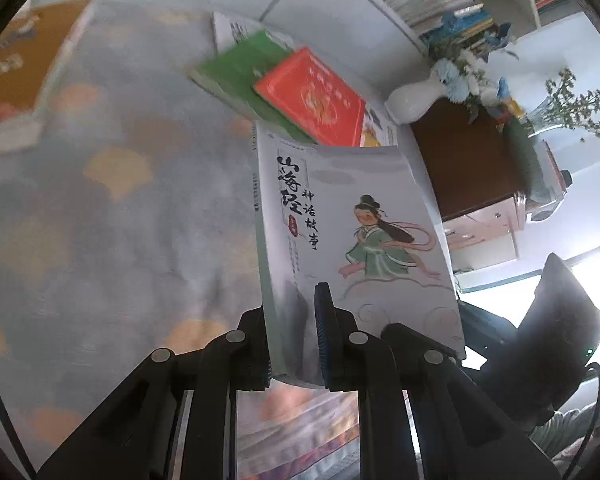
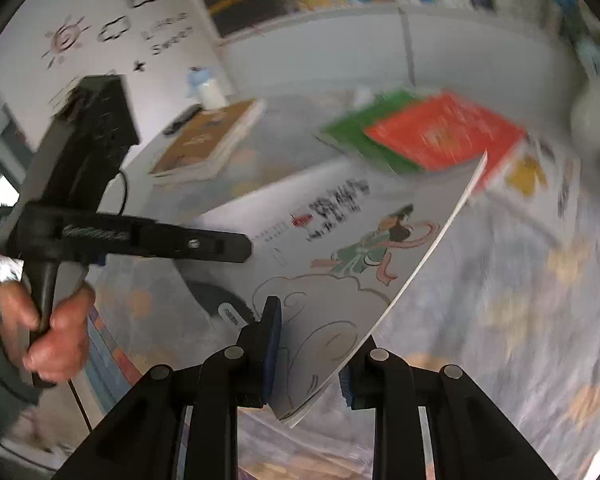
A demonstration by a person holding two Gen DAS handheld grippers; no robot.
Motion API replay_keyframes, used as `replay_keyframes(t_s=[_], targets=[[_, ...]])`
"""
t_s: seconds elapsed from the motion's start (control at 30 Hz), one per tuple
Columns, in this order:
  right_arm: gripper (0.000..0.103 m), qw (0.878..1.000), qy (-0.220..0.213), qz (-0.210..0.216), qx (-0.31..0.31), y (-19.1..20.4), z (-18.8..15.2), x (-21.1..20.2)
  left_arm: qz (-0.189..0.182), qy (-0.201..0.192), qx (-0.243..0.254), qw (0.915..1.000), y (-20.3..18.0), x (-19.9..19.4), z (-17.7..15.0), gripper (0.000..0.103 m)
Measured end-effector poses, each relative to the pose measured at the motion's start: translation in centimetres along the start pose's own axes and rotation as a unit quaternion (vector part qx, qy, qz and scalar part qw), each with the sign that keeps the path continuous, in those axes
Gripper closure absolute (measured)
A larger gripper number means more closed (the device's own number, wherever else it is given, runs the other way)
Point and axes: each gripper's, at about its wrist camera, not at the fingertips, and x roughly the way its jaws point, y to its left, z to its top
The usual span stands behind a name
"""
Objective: Organize books
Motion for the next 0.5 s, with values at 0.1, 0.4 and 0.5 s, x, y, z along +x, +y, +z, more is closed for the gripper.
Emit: replay_keyframes(t_s=[0.1, 0.4, 0.5], targets=[[0.078, 0.999, -0.01, 0.003, -0.03, 2.4, 1.8, 0.5, 0.006, -0.025, -0.002, 0.9997, 1.9, -3.2, 1.4, 0.09], [0.078, 0.994, -0.041, 0.04, -0.094, 11.0, 11.6, 8.1, 0.058, -0.118, -0.03, 0.9908, 12.1, -12.4, 7.3, 0.09], [0.077, 0.992, -0.039, 0.052, -0.112, 14.1, 14.7, 12.0, 0.087, -0.117, -0.04, 0.9885, 15.9, -13.5, 9.1, 0.09]])
